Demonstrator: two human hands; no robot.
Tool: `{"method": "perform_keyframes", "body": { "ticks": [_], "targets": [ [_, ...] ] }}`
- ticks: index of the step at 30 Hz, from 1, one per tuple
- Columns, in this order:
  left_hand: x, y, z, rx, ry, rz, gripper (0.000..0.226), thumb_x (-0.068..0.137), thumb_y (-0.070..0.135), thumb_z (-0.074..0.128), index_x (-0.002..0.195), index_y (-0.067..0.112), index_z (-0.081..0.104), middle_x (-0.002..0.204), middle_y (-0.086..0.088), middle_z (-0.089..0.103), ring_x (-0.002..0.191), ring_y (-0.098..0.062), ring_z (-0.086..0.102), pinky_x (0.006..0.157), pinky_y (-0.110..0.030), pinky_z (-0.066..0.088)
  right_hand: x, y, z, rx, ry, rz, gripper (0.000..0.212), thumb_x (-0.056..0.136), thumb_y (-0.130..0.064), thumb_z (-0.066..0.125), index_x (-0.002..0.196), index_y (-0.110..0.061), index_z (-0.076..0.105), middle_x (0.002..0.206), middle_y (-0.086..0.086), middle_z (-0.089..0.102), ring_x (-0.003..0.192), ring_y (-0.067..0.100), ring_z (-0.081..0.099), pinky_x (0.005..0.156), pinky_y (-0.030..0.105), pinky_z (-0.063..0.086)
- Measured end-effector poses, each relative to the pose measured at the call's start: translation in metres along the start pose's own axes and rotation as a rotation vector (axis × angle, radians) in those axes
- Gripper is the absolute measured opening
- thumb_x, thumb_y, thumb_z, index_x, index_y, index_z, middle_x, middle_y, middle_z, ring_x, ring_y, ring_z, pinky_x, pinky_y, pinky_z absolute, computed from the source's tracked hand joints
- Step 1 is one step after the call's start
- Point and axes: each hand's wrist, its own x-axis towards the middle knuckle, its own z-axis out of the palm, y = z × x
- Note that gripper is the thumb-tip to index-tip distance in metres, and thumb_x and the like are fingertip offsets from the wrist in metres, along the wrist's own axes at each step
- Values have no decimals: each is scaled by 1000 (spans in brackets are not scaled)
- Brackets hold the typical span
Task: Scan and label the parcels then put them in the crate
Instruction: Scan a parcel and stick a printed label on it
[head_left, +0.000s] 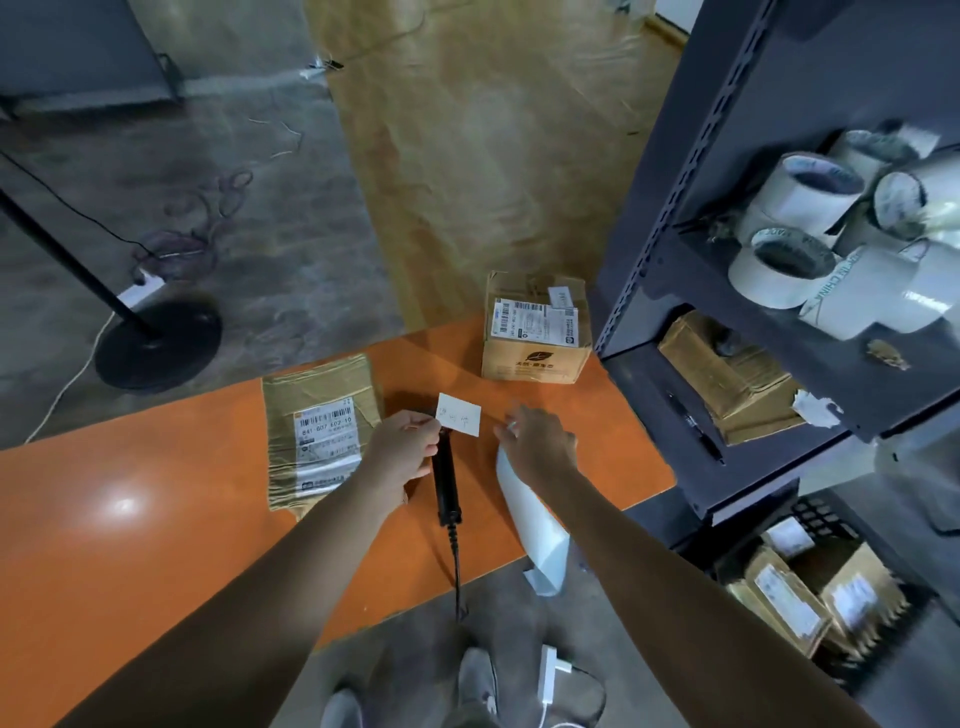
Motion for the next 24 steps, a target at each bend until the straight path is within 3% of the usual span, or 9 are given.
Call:
{"method": "perform_keyframes", "body": {
  "ticks": [2,4,8,11,15,18,24],
  "targets": [
    [-4,2,-9,-2,21,15,9,97,16,55,103,12,61,94,-4,63,87,-14,60,71,-29,48,1,-14,-8,189,17,-19,25,102,-31,42,94,-15,60,92,3,59,90,24,54,77,32,37],
    [-8,4,-20,-21,49,28,6,97,17,57,95,16,61,93,-4,64,85,-14,61,66,-27,49,1,-29,-15,394,-55,-13,32,102,-31,44,99,-7,64,90,4,62,86,21,57,74,29,39],
    [-17,10,-46,-67,92,51,5,96,15,59,92,14,62,86,-5,63,76,-15,59,64,-25,49,-2,-61,-18,629,-216,-7,25,100,-36,52,104,-15,64,99,2,70,96,22,67,90,40,53],
    [-24,13,-68,-94,92,78,10,95,11,59,86,14,62,80,-5,56,76,-18,53,60,-25,42,-10,-88,-20,779,-317,13,26,100,-28,55,116,-9,61,95,-1,66,88,15,65,87,33,54],
    [-27,16,-97,-68,89,90,8,94,16,61,86,18,64,85,-4,61,78,-14,59,65,-24,47,-16,-120,-20,802,-324,-24,22,99,-20,55,116,-5,60,89,0,65,80,11,62,87,34,56],
    [-26,18,-121,-78,95,84,3,92,17,65,89,17,66,86,-3,62,80,-15,60,68,-26,50,-15,-142,-14,719,-238,-47,22,97,-21,57,111,-6,64,86,1,68,77,13,64,87,39,56],
    [-19,21,-157,-85,91,47,6,87,21,71,89,15,71,92,-6,70,85,-17,63,65,-25,50,-14,-171,0,582,-120,-70,12,95,-22,59,86,-20,65,85,5,71,76,16,66,75,36,56]
  ]
}}
